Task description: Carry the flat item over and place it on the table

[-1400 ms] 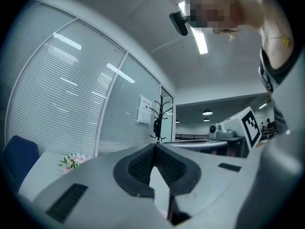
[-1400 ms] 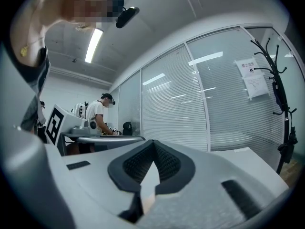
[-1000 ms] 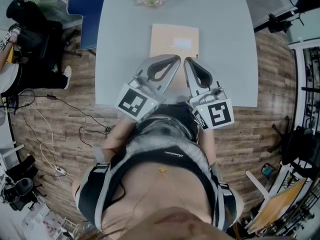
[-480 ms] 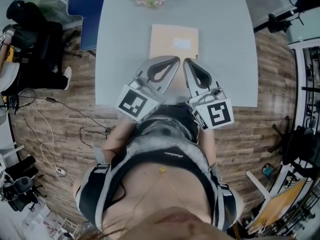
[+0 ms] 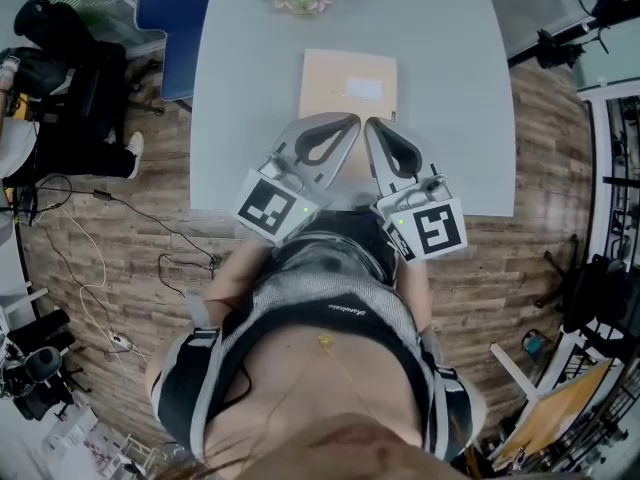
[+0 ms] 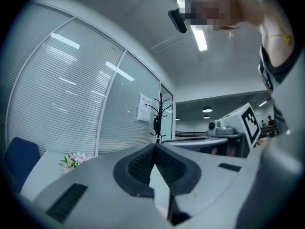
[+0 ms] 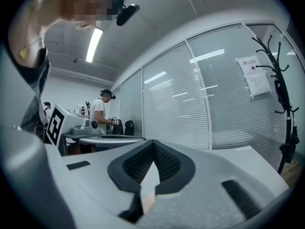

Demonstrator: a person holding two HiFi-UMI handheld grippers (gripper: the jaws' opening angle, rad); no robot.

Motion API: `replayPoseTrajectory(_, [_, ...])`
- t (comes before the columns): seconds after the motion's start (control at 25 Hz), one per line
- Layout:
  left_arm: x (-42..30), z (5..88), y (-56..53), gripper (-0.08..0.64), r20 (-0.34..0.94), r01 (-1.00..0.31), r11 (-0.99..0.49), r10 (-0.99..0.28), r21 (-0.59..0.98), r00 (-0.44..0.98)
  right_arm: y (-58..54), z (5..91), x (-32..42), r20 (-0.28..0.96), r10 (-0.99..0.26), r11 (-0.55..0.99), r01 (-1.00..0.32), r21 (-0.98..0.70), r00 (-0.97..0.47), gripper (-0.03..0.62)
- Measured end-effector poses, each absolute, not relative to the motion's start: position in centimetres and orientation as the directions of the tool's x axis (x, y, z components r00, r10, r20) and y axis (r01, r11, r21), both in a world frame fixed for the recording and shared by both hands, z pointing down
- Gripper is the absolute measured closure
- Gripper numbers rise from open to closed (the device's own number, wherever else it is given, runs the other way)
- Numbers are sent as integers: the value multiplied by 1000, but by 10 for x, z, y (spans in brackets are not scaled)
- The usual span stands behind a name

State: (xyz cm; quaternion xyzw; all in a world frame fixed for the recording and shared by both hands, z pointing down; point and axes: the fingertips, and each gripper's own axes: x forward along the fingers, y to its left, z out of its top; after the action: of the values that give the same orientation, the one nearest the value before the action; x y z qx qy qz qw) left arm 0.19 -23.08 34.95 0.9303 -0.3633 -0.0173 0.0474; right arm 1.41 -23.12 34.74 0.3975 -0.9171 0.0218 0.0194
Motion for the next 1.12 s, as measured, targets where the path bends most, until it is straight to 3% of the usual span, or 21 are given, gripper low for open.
replayPoseTrajectory(1.12, [8,346,-232,552,7,-671,-734,-674,105,739,-233,346,19,73,-728,683,-730,-10,-682,590])
